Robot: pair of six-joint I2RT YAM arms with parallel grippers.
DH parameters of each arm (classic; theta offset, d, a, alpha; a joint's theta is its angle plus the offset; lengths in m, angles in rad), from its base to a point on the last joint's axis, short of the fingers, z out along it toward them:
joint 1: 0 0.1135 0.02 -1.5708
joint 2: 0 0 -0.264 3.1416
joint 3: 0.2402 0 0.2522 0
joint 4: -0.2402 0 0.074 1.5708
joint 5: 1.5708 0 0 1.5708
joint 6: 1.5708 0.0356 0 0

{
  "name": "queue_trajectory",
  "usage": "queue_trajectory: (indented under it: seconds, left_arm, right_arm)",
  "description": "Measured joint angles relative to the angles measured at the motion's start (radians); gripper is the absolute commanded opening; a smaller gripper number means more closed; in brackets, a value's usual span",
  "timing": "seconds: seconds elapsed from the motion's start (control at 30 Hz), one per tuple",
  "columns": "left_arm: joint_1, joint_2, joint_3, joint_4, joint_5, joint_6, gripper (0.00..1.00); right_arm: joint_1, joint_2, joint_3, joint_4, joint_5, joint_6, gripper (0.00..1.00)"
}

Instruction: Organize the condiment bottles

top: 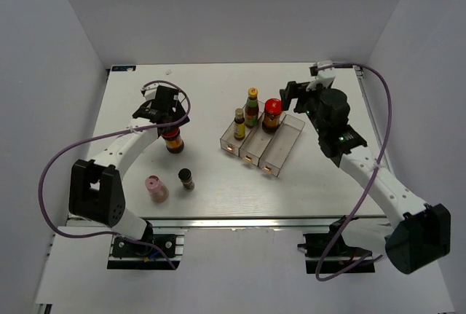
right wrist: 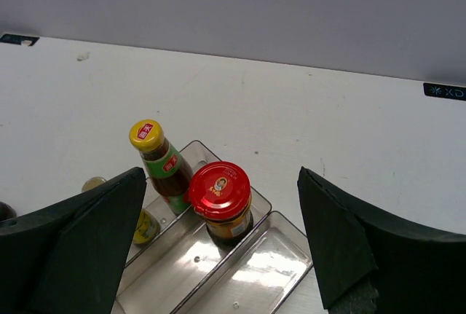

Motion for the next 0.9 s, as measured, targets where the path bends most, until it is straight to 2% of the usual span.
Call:
queue_trajectory:
  seconds: [0.17, 0.37, 0.4, 0.47, 0.5, 0.6, 0.73, 0.9]
  left_arm:
    - [0.0, 0.026, 0.011, -0.02, 0.004, 0.006, 0.91]
    - [0.0, 0.025, 0.011, -0.026, 0.025, 0.006, 0.73]
    - [0.0, 0.025, 0.011, -0.027, 0.024, 0.007, 0.66]
    - [0.0, 0.025, 0.011, -0.027, 0.024, 0.006, 0.58]
    - [0.0, 0.025, 0.011, -0.027, 0.024, 0.006, 0.49]
    - [0.0, 0.025, 0.011, -0.029, 0.025, 0.006, 0.38]
    - [0.0, 0.022, 0.013, -0.037, 0.03, 0.007, 0.31]
    - [0.0, -0.004, 0.013, -0.064, 0.077, 0.018, 0.28]
  right_arm:
    - [0.0, -0.135, -0.129, 0.028, 0.035, 0.065, 0.89]
    - [0.0, -0.227, -0.214, 0.025, 0.096, 0.103, 0.89]
    - [0.0, -0.236, -0.22, 0.027, 0.102, 0.105, 0.89]
    - [0.0, -0.254, -0.237, 0.027, 0.114, 0.106, 0.89]
    - [0.0, -0.265, -0.247, 0.027, 0.12, 0.106, 0.89]
    - [0.0, -0.291, -0.273, 0.026, 0.139, 0.109, 0.89]
    - [0.0, -0.318, -0.287, 0.022, 0.155, 0.111, 0.89]
    - [0.0, -0.339, -0.293, 0.016, 0.167, 0.12, 0.89]
